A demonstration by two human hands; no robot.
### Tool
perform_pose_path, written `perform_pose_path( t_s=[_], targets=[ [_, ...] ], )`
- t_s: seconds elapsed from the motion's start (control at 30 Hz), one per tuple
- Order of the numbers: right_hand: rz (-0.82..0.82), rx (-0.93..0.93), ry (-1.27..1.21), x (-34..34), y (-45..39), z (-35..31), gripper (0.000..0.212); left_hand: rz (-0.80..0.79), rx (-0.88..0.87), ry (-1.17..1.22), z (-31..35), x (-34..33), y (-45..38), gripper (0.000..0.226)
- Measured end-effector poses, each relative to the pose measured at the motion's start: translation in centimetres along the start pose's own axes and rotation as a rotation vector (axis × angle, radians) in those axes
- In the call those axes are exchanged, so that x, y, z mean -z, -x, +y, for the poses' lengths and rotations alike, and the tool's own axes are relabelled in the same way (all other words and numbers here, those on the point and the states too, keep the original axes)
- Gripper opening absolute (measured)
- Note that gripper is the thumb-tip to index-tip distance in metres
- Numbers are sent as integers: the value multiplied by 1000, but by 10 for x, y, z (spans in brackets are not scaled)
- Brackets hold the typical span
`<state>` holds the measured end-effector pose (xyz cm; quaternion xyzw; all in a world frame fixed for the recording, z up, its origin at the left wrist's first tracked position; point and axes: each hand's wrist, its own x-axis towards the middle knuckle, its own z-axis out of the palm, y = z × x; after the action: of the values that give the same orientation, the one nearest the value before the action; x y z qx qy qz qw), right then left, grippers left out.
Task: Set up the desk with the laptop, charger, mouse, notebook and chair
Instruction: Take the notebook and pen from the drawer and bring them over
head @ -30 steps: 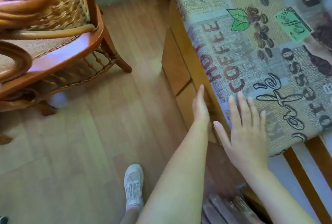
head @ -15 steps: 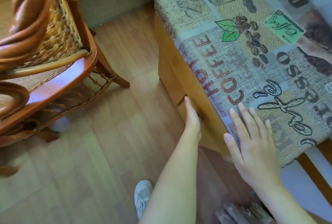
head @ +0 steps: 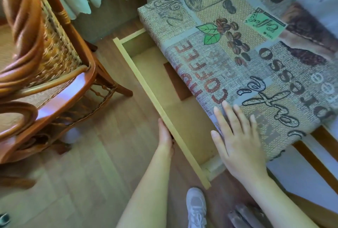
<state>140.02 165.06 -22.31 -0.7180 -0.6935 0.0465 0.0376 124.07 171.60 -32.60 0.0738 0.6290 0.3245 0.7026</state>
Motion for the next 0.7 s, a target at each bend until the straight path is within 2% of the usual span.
perform_pose_path(
  t_s=[0.07,0.13,0.2,0.27,0.33,0.37,0.43,0.57,0.7],
  targets=[
    [-6,9,44,-5,3,1,60,19,3,-136,6,13,5,68],
    [-31,10,53,-3,1,0,62,123,-166,-253,14,22,13,69],
    [-62,-8,45,-2,2,0,62,373,-553,-431,30,23,24,60],
    [-68,-43,51,-1,-1,-4,61,495,-1042,-860,50,28,32,53],
    [-85,-82,50,-2,-9,-12,61,391,-1418,-1381,68,35,30,43],
    [-91,-105,44,-2,-13,-18,61,321,-1528,-1584,74,36,28,37],
    [-84,-164,38,-5,-22,-33,62,195,-1652,-1834,90,38,26,32],
    [-56,-289,59,-10,-36,-65,67,-29,-1826,-2001,114,45,18,38],
    [-46,-407,52,-14,-42,-86,72,-162,-1782,-2030,118,59,18,36]
  ],
)
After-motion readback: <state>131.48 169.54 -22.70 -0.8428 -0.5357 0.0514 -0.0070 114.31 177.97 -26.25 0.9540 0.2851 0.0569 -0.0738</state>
